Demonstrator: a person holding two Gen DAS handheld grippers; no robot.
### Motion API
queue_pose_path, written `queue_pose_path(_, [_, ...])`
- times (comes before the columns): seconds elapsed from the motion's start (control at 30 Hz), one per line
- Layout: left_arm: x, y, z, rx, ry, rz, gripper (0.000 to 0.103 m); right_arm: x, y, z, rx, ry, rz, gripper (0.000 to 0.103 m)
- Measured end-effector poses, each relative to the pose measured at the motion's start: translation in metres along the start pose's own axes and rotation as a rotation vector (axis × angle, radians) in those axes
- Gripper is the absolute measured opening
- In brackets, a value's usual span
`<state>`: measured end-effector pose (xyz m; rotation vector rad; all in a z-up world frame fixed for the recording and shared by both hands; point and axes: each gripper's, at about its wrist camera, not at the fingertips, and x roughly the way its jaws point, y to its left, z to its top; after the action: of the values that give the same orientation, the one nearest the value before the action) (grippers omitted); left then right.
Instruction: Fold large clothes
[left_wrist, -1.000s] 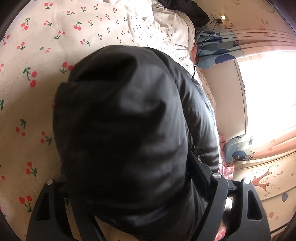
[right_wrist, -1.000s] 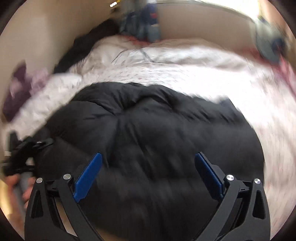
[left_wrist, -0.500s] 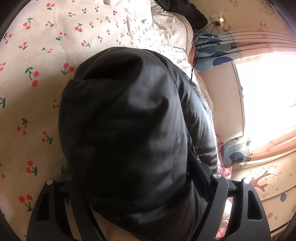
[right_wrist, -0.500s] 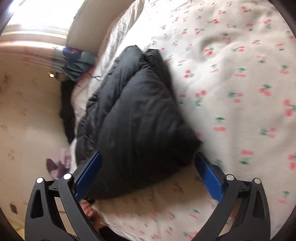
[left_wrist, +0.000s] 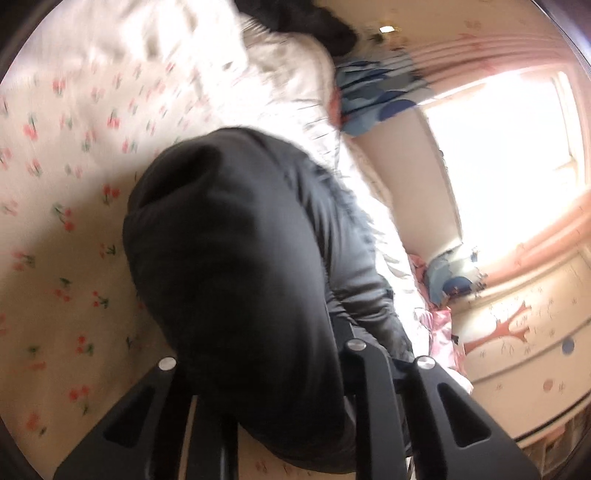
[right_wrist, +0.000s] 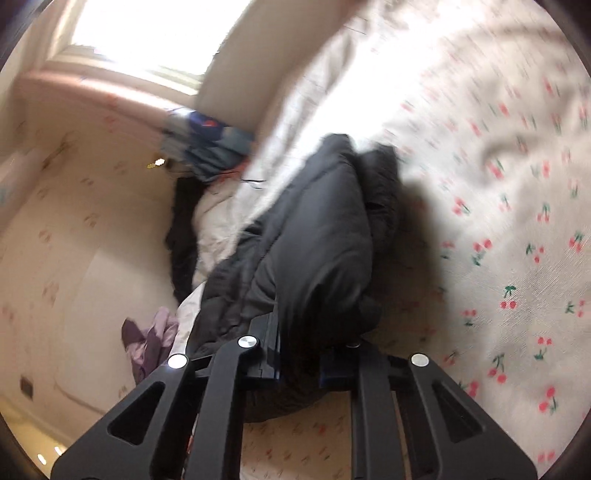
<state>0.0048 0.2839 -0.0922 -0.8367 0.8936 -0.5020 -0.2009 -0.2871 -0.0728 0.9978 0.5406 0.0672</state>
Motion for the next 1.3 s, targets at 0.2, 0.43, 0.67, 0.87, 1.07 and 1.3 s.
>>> queue_pose_path(0.2, [-0.044,-0.012,-0.025,0.075,0.067,0.039,0.028,-0.043,-0.02,-0.038,0.002,0.132,-0.181,0.028])
queue_pose_path(0.43, [-0.04,0.056,-0.024,-0.184,0.166,0.062,0.049,-0.069,0.043,-0.04,-0.223,-0.091,-0.391,0.04])
queue_pose_path(0.67, [-0.035,0.052,-0.037,-0.194,0.12,0.1,0.065,0.122,0.18,-0.034,-0.713,0.08,-0.447,0.055])
queue_pose_path(0.87, [-0.038,0.064,-0.027,-0.26,0.116,0.067,0.072,0.265,0.138,-0.059,-0.82,0.318,-0.653,0.06])
queue_pose_path(1.07, [-0.017,0.062,-0.024,-0.241,0.104,0.059,0.073,0.236,0.161,-0.048,-0.799,0.2,-0.593,0.06])
queue_pose_path(1.3, [-0.008,0.056,-0.023,-0.211,0.092,0.036,0.057,0.305,0.143,-0.035,-0.825,0.337,-0.755,0.08])
